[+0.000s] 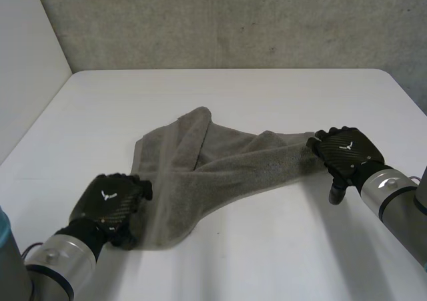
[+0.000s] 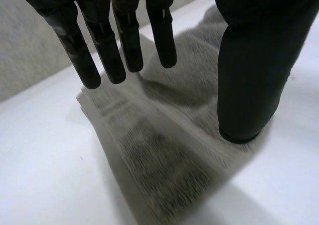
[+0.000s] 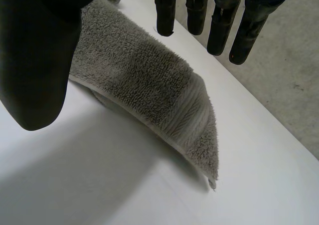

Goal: Fold the towel.

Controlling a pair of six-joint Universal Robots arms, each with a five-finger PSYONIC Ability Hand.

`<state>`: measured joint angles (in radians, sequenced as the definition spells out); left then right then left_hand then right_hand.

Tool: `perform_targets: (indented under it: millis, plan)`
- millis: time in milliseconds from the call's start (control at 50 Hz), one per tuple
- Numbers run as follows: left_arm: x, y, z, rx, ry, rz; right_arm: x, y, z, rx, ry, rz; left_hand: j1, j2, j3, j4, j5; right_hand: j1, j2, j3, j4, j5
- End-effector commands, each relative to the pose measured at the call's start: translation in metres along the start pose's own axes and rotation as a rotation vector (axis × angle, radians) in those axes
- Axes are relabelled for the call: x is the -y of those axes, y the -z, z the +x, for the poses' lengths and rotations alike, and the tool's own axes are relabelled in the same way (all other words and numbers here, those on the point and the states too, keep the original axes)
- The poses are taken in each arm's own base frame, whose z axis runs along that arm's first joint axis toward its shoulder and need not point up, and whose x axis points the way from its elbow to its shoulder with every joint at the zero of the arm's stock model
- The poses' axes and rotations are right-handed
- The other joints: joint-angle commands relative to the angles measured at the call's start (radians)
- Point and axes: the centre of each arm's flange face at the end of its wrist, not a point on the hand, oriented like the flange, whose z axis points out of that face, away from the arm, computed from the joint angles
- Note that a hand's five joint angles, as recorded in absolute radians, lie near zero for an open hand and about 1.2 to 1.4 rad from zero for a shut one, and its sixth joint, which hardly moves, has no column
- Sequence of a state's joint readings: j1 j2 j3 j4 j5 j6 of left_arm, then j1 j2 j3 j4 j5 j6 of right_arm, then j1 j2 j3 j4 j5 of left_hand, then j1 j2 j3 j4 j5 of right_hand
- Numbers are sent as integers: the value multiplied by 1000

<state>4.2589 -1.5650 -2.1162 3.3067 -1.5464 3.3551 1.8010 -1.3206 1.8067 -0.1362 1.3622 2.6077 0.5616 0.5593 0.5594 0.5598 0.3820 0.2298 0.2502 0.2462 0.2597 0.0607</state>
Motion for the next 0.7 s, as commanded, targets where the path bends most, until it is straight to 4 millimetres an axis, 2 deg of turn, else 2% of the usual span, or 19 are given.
perform_targets:
  millis: [20, 240, 700]
  plan:
    - [-22, -17, 3, -5, 4, -54, -3, -1, -4, 14, -2, -13, -66, -64, -64, -64, -61, -55, -76, -72, -85, -61]
    - [-42, -37, 0, 4, -46, -108, -6, -3, -4, 12, -3, -14, -72, -70, -70, -70, -67, -55, -76, -72, -85, -61]
    - [-45, -55, -15, 56, -69, -86, -11, -5, -6, 18, -4, -26, -34, -32, -32, -32, -29, -55, -76, -72, -85, -61]
